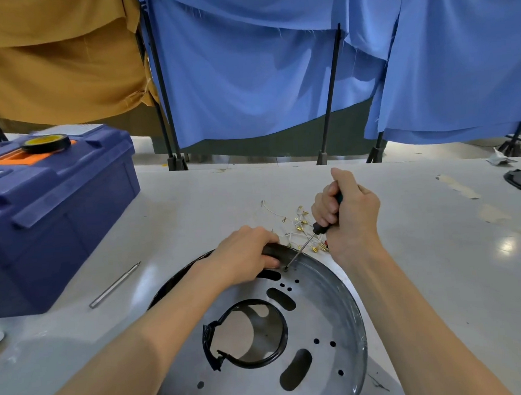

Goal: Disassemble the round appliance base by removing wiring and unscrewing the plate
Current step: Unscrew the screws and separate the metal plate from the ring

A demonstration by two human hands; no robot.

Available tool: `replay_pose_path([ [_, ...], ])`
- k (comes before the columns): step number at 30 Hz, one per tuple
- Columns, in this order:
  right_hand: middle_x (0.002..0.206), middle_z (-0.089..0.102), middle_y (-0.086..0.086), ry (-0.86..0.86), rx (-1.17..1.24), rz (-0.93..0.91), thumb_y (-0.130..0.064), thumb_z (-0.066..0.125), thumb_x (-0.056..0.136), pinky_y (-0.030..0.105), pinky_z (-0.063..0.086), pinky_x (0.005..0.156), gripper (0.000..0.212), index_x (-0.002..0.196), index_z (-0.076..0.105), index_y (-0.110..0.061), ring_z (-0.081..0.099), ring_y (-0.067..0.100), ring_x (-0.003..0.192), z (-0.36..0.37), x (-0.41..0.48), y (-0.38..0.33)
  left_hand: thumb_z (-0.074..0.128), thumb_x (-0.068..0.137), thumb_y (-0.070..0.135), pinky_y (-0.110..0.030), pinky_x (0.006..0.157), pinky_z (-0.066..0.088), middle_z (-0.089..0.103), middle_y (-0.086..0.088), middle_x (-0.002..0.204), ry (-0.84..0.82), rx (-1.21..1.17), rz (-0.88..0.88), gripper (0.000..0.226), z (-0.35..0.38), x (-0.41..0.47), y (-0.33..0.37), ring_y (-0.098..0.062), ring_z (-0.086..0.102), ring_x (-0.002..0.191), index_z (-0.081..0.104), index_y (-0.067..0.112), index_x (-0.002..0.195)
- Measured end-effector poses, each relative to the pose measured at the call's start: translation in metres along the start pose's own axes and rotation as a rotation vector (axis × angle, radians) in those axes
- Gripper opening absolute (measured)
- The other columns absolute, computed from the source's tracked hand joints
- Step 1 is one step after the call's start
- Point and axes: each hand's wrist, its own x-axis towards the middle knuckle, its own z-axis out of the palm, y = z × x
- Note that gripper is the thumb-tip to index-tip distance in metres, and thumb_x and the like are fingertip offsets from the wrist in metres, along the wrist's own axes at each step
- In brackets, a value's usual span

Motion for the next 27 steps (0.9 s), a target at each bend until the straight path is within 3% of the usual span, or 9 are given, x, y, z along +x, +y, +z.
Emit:
replay_pose_path([
  [10,0.036,0.036,0.001,-0.083,-0.140,-0.099,-0.015,0.054,0.094,0.021,0.029,0.038,0.048,0.046,0.048,-0.014,0.028,0.016,0.033,0.002,-0.003,0.003,0.067,0.086,0.026,-0.035,0.075,0.049,0.057,-0.003,0.083,0.025,0.006,0.006,0.014,0.002,0.002,-0.001,-0.030,0.058,0.090,0.064,0.019,0.097],
  [15,0.041,0.038,0.000,-0.247,-0.262,-0.099,-0.042,0.055,0.095,0.023,0.032,0.040,0.049,0.054,0.048,-0.016,0.032,0.017,0.036,0.011,-0.008,0.001,0.070,0.085,0.021,-0.038,0.083,0.051,0.066,-0.004,0.094,0.012,-0.049,-0.005,0.019,0.003,0.003,-0.002,-0.027,0.061,0.096,0.067,0.021,0.104],
  [19,0.052,0.048,0.000,-0.362,-0.354,-0.123,-0.041,0.050,0.096,0.026,0.037,0.042,0.029,0.083,0.040,-0.017,0.041,0.017,0.043,0.016,-0.014,0.002,0.074,0.082,0.013,-0.027,0.098,0.046,0.067,0.003,0.115,0.007,-0.384,0.026,0.041,-0.004,0.001,-0.003,-0.012,0.060,0.110,0.063,0.023,0.120],
  [22,0.066,0.057,0.001,-0.363,-0.456,-0.195,-0.042,0.047,0.098,0.020,0.046,0.049,0.030,0.093,0.046,-0.012,0.055,0.012,0.056,0.015,-0.014,0.003,0.070,0.084,0.009,-0.012,0.093,0.044,0.072,0.010,0.110,0.057,-0.732,0.165,0.032,-0.013,-0.003,0.001,0.000,0.062,0.109,0.066,0.019,0.114],
  [25,0.079,0.061,-0.004,-0.316,-0.571,-0.249,-0.042,0.046,0.097,0.012,0.048,0.055,0.033,0.095,0.063,-0.013,0.058,-0.002,0.067,0.012,-0.010,-0.001,0.060,0.092,0.007,-0.016,0.083,0.051,0.076,0.002,0.094,0.083,-0.993,0.221,0.021,-0.013,-0.004,0.011,-0.011,0.071,0.094,0.064,0.018,0.109],
  [27,0.079,0.064,-0.006,-0.298,-0.614,-0.329,-0.033,0.047,0.100,0.013,0.048,0.058,0.028,0.098,0.070,-0.017,0.060,0.000,0.070,0.008,-0.009,-0.005,0.051,0.097,0.010,-0.024,0.085,0.054,0.076,-0.009,0.093,0.098,-1.010,0.232,0.020,-0.010,-0.003,0.014,-0.022,0.073,0.089,0.061,0.012,0.114],
])
